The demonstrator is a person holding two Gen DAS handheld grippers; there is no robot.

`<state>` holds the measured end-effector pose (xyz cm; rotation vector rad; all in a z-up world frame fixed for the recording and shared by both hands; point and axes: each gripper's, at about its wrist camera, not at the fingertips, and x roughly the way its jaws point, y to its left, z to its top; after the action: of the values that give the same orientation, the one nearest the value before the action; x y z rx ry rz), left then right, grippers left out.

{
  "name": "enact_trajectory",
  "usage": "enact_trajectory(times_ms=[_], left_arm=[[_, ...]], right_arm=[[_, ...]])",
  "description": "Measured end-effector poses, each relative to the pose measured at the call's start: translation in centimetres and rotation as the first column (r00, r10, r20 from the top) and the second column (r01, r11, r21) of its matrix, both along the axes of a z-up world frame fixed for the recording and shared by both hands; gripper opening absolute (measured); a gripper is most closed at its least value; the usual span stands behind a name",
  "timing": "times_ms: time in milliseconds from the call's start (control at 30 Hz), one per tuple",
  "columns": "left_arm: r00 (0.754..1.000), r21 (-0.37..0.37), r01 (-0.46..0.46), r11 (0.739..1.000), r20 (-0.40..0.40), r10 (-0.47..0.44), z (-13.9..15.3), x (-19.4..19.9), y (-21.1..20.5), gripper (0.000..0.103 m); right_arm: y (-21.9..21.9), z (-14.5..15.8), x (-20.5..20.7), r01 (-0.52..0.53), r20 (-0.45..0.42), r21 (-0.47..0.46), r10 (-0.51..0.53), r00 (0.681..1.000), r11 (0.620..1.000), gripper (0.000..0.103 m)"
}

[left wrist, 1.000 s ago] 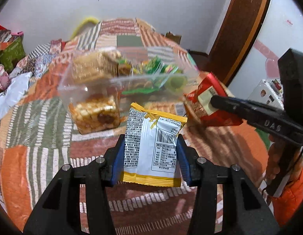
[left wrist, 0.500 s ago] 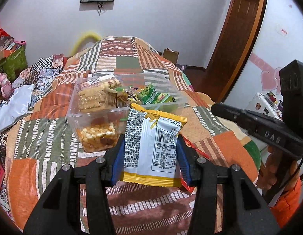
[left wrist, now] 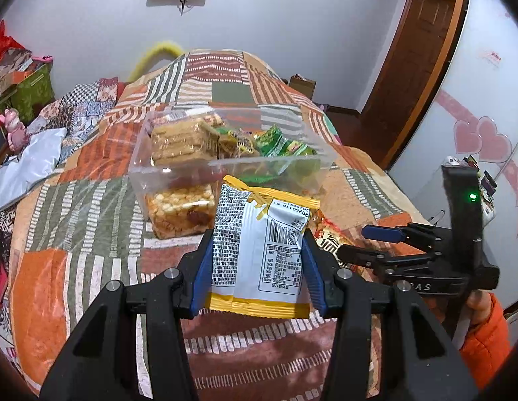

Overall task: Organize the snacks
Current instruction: 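Carry both bags over the clear box and release them inside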

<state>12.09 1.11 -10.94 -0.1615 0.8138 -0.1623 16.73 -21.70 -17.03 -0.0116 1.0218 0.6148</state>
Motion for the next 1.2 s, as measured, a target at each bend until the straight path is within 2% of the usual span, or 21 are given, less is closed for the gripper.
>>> enact_trajectory(times_ms=[33, 100, 167, 267, 333, 367, 433, 467, 500, 567, 667, 933, 1200], left_arm=[[1.0, -0.002, -0.001, 1.0, -0.006, 0.001, -0.2, 0.0, 0.0, 0.048], [1.0, -0.004, 0.0, 1.0, -0.014, 0.0, -0.6, -0.1, 0.0, 0.048], [1.0, -0.004, -0.002, 1.0, -0.02, 0.002, -0.8, 0.0, 0.1, 0.048], [1.0, -0.008, -0.007, 1.0, -0.025, 0.007, -1.0, -0.1, 0.2, 0.048], [1.0, -0.011, -0.011, 1.0, -0.027, 0.011, -1.2, -0.1, 0.4, 0.048], [1.0, -0.012, -0.012, 1.0, -0.028, 0.012, -1.2, -0.1, 0.4, 0.048], [0.999, -0.014, -0.016, 1.0, -0.028, 0.016, -1.2, -0.1, 0.5, 0.048], [0.999, -0.015, -0.018, 1.0, -0.029, 0.017, -1.2, -0.1, 0.6, 0.048], [0.999, -0.015, -0.019, 1.0, -0.028, 0.019, -1.2, -0.1, 0.6, 0.048], [0.999, -0.015, -0.022, 1.0, -0.026, 0.021, -1.0, -0.2, 0.7, 0.048], [1.0, -0.018, -0.026, 0.999, -0.013, 0.026, -0.6, -0.1, 0.8, 0.048], [0.998, -0.03, -0.049, 0.998, 0.043, 0.051, 1.7, 0.8, 1.6, 0.048], [0.99, 0.006, -0.075, 0.997, 0.122, 0.074, 5.0, 3.6, 2.8, 0.048]], right_arm=[[0.1, -0.2, 0.1, -0.003, -0.012, 0.004, 0.003, 1.0, 1.0, 0.076], [0.5, -0.9, 0.3, -0.023, -0.045, 0.022, 0.024, 0.999, 0.999, 0.08], [1.3, -1.4, 0.1, -0.042, -0.05, 0.008, 0.042, 0.998, 0.999, 0.088], [2.5, -1.6, -0.5, -0.071, -0.006, -0.033, 0.071, 0.997, 0.997, 0.088], [2.9, -1.6, -0.7, -0.082, -0.001, -0.034, 0.082, 0.997, 0.996, 0.081], [2.9, -1.6, -0.8, -0.088, -0.003, -0.025, 0.088, 0.996, 0.996, 0.073], [2.9, -1.4, -1.0, -0.09, -0.003, -0.006, 0.09, 0.996, 0.996, 0.064], [2.8, -1.3, -1.3, -0.092, -0.001, 0.005, 0.092, 0.996, 0.996, 0.055], [2.8, -1.3, -1.4, -0.091, -0.004, 0.015, 0.091, 0.996, 0.996, 0.053], [2.7, -1.1, -1.6, -0.091, -0.024, 0.062, 0.092, 0.995, 0.994, 0.036], [2.5, -0.1, -2.2, -0.077, 0.012, 0.062, 0.076, 0.997, 0.995, 0.031], [2.2, 4.2, -2.5, -0.07, 0.105, 0.113, 0.058, 0.993, 0.991, 0.03], [2.6, 8.0, 0.9, -0.022, 0.2, 0.17, -0.012, 0.98, 0.985, 0.03]])
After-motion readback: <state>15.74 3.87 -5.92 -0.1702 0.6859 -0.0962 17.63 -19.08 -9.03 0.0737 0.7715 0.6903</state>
